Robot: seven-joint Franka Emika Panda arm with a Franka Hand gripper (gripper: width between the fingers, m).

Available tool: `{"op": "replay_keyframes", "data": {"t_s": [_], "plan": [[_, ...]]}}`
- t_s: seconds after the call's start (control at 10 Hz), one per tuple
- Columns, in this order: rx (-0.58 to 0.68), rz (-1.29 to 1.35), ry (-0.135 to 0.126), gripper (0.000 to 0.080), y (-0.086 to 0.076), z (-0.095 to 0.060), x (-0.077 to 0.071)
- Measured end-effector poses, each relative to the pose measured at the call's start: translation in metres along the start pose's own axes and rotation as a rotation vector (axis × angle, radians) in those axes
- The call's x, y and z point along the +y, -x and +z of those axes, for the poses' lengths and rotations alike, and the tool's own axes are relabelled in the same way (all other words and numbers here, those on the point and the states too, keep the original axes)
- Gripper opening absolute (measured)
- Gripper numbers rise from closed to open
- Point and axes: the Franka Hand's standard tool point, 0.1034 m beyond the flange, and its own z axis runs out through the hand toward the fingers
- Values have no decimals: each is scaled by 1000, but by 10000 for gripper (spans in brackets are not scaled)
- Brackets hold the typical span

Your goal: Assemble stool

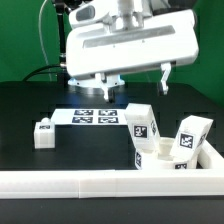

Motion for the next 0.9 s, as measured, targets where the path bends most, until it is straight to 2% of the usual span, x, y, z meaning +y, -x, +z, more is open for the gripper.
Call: {"op": "replay_keyframes", "data": {"t_s": [0.4, 0.5, 0.6, 0.9], "plan": [[-42, 4, -3, 649, 8, 7, 1], [-35, -33, 3, 649, 10, 10, 5], [-78, -42, -3, 649, 15, 12, 3], [-305, -40, -51, 649, 16, 12, -2]]}}
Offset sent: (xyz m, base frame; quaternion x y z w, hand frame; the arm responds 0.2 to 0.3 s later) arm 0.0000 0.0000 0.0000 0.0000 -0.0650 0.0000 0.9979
